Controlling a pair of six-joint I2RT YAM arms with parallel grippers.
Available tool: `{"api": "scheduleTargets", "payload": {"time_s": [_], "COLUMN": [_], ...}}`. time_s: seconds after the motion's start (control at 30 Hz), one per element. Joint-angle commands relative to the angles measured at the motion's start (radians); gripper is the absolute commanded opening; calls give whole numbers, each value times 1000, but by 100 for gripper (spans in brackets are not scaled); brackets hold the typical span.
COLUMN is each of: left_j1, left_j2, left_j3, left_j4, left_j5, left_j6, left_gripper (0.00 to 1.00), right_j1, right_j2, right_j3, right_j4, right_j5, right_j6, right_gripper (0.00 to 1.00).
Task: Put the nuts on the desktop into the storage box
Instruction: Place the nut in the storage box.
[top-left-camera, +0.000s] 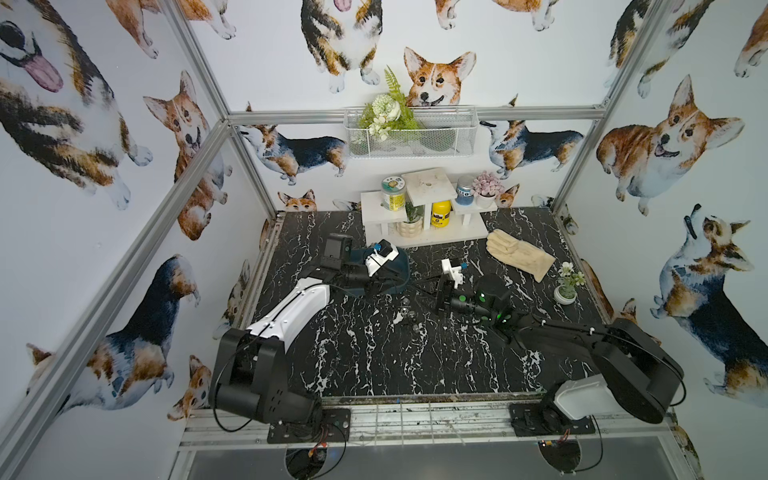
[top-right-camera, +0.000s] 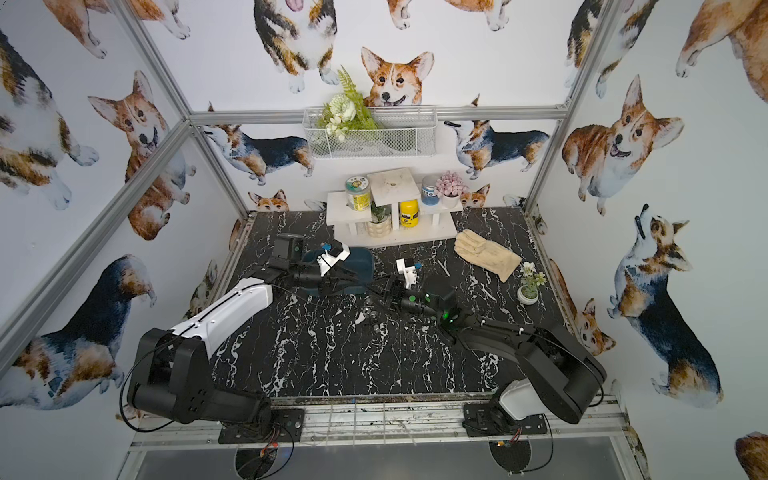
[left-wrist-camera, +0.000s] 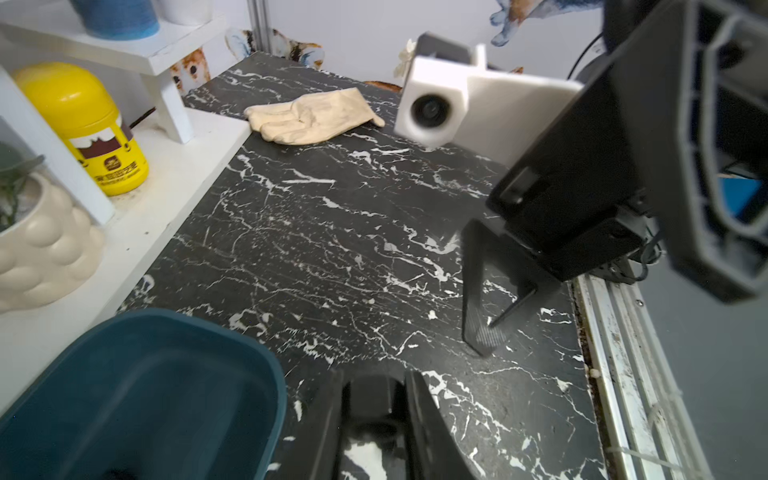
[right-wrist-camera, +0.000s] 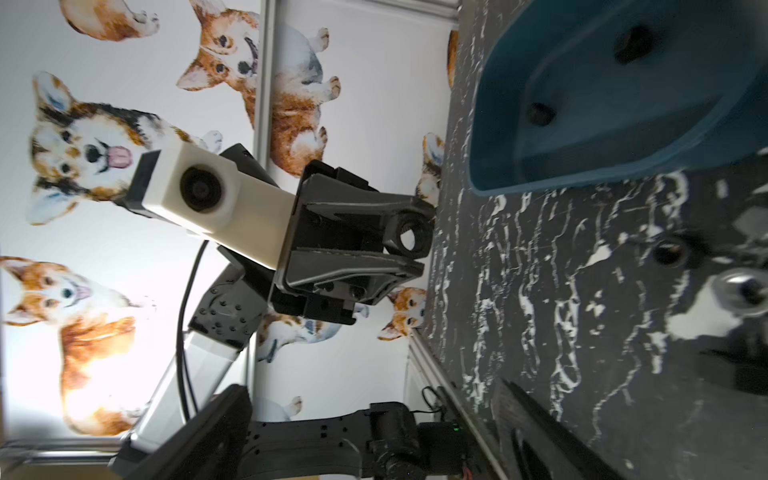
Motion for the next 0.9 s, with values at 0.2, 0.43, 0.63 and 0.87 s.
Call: {"api": "scheduleTargets", "payload": {"time_s": [0.2,0.43,0.63,0.87], "left_j1": [88,103,103,100], "left_j2": [84,258,419,582], "left_j3": [103,250,367,482], "left_j4": [-127,-203,-213,-281], "left_j5": [-239,-445,-729,-817], "left_j6": [-5,-83,-156,-186], "left_gripper": [8,10,12,12], "right_j1": [139,204,207,207], "right_j2": [-55,-20,-11,-57], "right_j3": [225,313,359,313], "right_j4": [-779,-839,-925,-956], "right_j5": [617,755,789,815], "right_j6": [-598,-666,-680,-652], "right_gripper": [100,100,100,100]}}
